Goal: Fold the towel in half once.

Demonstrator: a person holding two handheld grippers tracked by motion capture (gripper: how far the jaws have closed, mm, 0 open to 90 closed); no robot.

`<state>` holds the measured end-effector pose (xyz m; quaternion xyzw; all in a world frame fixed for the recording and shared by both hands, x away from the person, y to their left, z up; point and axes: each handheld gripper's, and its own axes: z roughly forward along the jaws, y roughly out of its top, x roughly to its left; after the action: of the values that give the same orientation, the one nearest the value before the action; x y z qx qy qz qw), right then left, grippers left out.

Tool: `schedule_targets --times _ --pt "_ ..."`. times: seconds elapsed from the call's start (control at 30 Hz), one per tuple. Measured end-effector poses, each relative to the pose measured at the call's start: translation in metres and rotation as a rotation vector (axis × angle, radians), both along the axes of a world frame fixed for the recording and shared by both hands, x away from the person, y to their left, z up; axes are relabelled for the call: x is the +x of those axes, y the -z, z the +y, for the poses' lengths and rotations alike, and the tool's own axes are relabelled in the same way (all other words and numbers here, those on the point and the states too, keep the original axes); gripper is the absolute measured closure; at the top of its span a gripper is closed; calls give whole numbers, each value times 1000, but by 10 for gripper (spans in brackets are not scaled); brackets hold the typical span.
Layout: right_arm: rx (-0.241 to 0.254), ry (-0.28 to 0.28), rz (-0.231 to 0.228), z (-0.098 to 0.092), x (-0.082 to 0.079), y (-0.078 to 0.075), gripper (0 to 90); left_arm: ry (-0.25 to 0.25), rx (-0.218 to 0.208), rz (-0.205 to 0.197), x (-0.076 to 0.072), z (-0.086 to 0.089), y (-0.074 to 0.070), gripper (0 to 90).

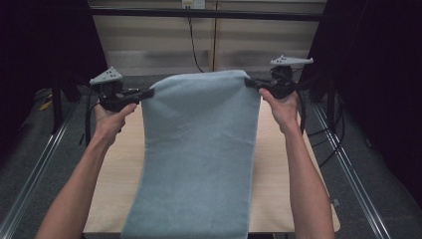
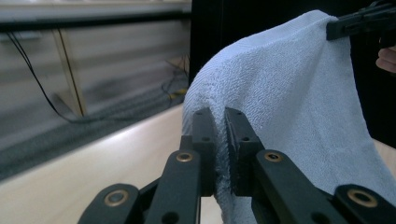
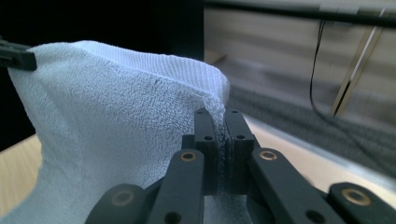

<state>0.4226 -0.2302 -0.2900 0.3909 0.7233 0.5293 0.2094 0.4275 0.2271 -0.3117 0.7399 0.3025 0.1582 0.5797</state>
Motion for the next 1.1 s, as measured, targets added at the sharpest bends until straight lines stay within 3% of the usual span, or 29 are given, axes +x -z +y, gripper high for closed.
schedule_targets --times 0.03,0.1,0.2,0.27,0.3,0.5,0.53,0.67,0.83,0.97,1.1 --pt "30 -5 -18 0 -2 -6 863 -2 -3 -5 -2 1 -3 839" --pt "35 -10 -29 1 -6 -9 864 8 4 -9 -7 3 -2 839" --pt "11 -43 -20 4 -21 3 864 25 11 11 -19 9 11 839" --pt "-36 -69 -14 7 -37 12 864 33 31 29 -28 12 22 839" --pt "-31 -84 -13 7 -45 18 864 44 32 33 -34 14 28 839" --pt "-23 -141 49 6 -89 53 865 109 12 69 -73 23 58 838" --pt "-21 -152 61 6 -98 60 865 111 6 89 -79 24 65 838" --pt "-47 -204 103 8 -131 78 864 152 34 131 -104 27 89 838" --pt "-63 -237 160 10 -167 100 864 169 13 169 -137 34 104 839" --pt "-19 -254 190 12 -196 120 865 181 63 211 -158 38 123 839" --pt "-57 -290 293 24 -214 155 865 202 140 298 -174 38 154 839"
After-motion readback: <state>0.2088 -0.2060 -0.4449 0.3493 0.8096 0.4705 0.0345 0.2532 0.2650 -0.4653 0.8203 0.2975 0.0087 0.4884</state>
